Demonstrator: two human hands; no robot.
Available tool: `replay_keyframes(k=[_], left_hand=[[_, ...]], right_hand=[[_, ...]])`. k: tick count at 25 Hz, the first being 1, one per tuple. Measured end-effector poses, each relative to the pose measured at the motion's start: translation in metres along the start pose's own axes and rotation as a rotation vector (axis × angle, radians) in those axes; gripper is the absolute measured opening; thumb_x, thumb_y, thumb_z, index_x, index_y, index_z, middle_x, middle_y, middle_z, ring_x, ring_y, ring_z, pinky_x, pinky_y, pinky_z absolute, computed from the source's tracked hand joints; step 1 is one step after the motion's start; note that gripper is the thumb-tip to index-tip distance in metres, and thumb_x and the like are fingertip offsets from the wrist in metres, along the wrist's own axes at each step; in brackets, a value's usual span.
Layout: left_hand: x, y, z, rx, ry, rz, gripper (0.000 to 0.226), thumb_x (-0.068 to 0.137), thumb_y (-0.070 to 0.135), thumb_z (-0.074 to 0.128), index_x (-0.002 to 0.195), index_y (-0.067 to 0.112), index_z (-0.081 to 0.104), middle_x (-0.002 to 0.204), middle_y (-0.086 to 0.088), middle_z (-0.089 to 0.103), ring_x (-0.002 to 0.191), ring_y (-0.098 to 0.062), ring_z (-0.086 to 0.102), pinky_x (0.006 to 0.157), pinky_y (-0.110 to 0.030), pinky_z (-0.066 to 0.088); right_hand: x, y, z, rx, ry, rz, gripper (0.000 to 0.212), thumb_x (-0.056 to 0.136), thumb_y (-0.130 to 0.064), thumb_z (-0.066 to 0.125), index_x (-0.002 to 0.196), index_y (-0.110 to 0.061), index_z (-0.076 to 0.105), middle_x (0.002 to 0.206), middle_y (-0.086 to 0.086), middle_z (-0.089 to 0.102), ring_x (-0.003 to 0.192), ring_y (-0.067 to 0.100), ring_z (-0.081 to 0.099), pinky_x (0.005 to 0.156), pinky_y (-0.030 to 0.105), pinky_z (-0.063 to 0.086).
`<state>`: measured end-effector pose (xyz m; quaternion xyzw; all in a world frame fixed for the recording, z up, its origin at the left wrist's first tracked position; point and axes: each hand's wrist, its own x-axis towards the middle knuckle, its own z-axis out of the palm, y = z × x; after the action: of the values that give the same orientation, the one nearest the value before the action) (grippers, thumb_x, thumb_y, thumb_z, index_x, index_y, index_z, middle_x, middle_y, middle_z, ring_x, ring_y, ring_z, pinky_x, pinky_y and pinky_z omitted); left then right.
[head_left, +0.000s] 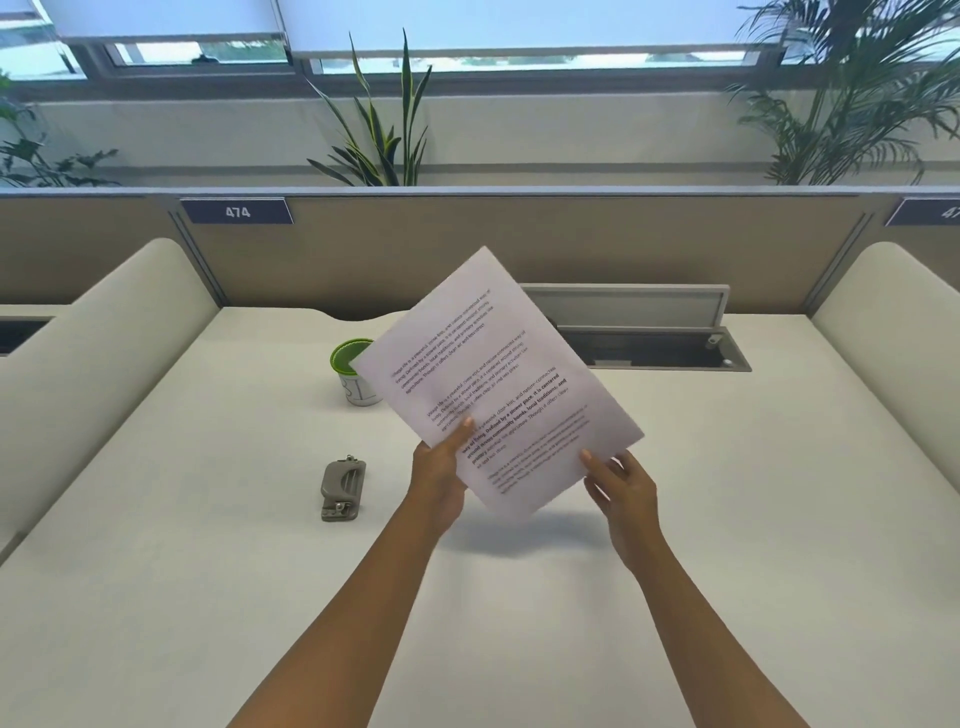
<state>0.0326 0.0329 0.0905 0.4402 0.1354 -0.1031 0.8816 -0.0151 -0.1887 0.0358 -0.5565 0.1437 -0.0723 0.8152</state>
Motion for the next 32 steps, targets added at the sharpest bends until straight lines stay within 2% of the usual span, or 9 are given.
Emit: replay_keyframes(k=[7,10,12,16,18,20,24,27,32], left_hand=[[-0.003,-0.019,0.015,-0.119,-0.023,-0.105,0.043,0.094,0.004,0.064,0.136,0.010,0.057,0.130,-0.016,0.067,0.121,-0.034,0.063,0.104,-0.057,0.048],[-0.001,-0.017,0.007,-0.037,-0.017,-0.113,0.044,0.093,0.007,0.065,0.137,0.012,0.057,0.127,-0.011,0.070,0.117,-0.031,0.066,0.088,-0.045,0.059],[0.002,-0.009,-0.001,-0.020,0.015,-0.132,0.044,0.094,0.019,0.064,0.137,0.017,0.058,0.126,-0.010,0.071,0.117,-0.029,0.065,0.085,-0.042,0.059],[0.011,0.019,-0.037,-0.077,0.026,-0.181,0.065,0.084,0.063,0.056,0.128,0.017,0.067,0.128,-0.012,0.069,0.116,-0.033,0.062,0.105,-0.048,0.042],[0.016,0.035,-0.054,0.018,-0.058,-0.230,0.072,0.080,0.068,0.057,0.126,0.013,0.068,0.125,-0.013,0.070,0.108,-0.034,0.067,0.096,-0.047,0.048],[0.019,0.043,-0.061,0.222,-0.146,-0.280,0.068,0.082,0.064,0.059,0.125,0.014,0.069,0.124,-0.012,0.071,0.107,-0.033,0.068,0.092,-0.046,0.051],[0.022,0.037,-0.050,0.635,-0.238,-0.228,0.038,0.090,0.035,0.069,0.123,0.017,0.069,0.121,-0.009,0.073,0.117,-0.034,0.066,0.104,-0.053,0.049],[0.023,0.026,-0.040,0.660,-0.175,-0.115,0.023,0.091,0.020,0.071,0.113,0.017,0.071,0.111,-0.005,0.077,0.110,-0.030,0.070,0.092,-0.044,0.057],[0.026,0.019,-0.040,0.600,-0.095,0.045,0.015,0.088,0.020,0.074,0.103,0.021,0.075,0.105,0.001,0.079,0.101,-0.023,0.073,0.078,-0.032,0.058]], right_hand=[[0.001,0.003,0.031,0.064,0.000,0.033,0.029,0.088,-0.016,0.073,0.117,-0.019,0.069,0.116,-0.001,0.076,0.103,0.017,0.073,0.079,0.037,0.061],[0.005,0.004,0.020,0.014,0.040,0.029,0.026,0.089,-0.013,0.071,0.114,-0.018,0.069,0.114,0.002,0.076,0.104,0.021,0.073,0.082,0.036,0.059],[0.007,0.002,0.005,-0.051,0.047,0.031,0.025,0.089,-0.013,0.072,0.113,-0.017,0.069,0.112,0.002,0.077,0.101,0.023,0.074,0.079,0.035,0.060],[0.009,-0.005,-0.028,-0.206,0.017,0.044,0.025,0.089,-0.015,0.072,0.115,-0.013,0.070,0.109,0.004,0.077,0.097,0.024,0.075,0.076,0.033,0.060],[0.009,-0.010,-0.040,-0.271,-0.013,0.043,0.025,0.090,-0.016,0.072,0.115,-0.012,0.071,0.108,0.005,0.078,0.096,0.023,0.076,0.076,0.033,0.061],[0.010,-0.012,-0.045,-0.323,-0.043,0.044,0.025,0.090,-0.018,0.072,0.114,-0.011,0.071,0.106,0.006,0.078,0.093,0.025,0.076,0.078,0.039,0.062],[0.013,-0.015,-0.036,-0.393,-0.050,0.018,0.019,0.089,-0.022,0.073,0.107,-0.015,0.073,0.099,0.001,0.080,0.089,0.022,0.077,0.075,0.036,0.063],[0.014,-0.015,-0.028,-0.431,-0.018,-0.057,0.016,0.089,-0.024,0.073,0.104,-0.018,0.073,0.096,-0.004,0.079,0.087,0.016,0.077,0.072,0.030,0.062],[0.015,-0.019,-0.025,-0.414,0.051,-0.158,0.013,0.092,-0.022,0.069,0.105,-0.019,0.071,0.098,-0.008,0.077,0.086,0.009,0.075,0.073,0.024,0.060]])
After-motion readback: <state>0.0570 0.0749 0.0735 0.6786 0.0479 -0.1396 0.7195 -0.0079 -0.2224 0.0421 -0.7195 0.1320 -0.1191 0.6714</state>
